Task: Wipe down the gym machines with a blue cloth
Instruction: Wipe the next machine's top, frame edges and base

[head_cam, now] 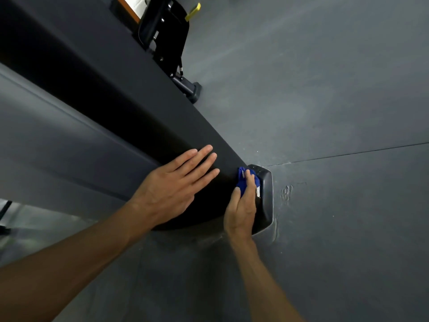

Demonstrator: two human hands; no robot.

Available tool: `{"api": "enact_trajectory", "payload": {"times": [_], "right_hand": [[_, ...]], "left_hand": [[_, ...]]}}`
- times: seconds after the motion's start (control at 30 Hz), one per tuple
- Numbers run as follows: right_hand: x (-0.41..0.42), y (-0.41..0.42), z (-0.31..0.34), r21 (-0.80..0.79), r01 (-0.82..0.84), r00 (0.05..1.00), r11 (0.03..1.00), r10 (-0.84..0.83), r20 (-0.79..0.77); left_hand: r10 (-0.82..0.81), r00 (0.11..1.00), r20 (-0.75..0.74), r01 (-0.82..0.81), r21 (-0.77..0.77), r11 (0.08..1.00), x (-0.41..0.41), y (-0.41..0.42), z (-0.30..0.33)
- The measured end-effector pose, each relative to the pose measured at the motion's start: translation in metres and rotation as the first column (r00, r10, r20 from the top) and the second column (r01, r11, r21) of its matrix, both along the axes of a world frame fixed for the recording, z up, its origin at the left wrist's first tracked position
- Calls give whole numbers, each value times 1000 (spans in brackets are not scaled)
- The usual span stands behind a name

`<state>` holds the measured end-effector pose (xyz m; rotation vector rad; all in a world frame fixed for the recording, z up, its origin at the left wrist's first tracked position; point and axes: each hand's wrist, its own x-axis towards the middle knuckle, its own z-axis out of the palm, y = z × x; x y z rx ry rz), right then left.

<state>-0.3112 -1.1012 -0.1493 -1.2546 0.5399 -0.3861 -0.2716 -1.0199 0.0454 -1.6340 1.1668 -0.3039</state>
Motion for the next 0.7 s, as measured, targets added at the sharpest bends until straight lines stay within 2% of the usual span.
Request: {"api": "enact_trajectory", "payload": {"times": [0.23, 0.3, 0.37, 0.47, 0.6, 0.7], "right_hand": [[12, -24, -46, -299, -137, 990, 944, 120, -74], [13, -14, -42, -260, -129, 991, 957, 116, -67], [15, -2, -31, -139, -70, 997, 988, 64, -47], [14, 11, 6, -39, -9, 1000, 999, 8, -7], [10, 20, 58, -131, -1, 984, 991, 24, 174], [15, 9, 31, -322, 42, 976, 946, 31, 217]], "left_hand": [[68, 997, -33, -67, 23, 997, -3, -6, 5], [71, 996, -45, -71, 20, 997, -3, -10, 9], [73, 997, -40, -72, 10, 997, -2, -15, 14], [87, 996, -12, -87, 0, 996, 1, -23, 18], [97, 995, 2, -97, -11, 995, 8, -29, 22], [83, 997, -4, -83, -7, 997, 10, -32, 21]]}}
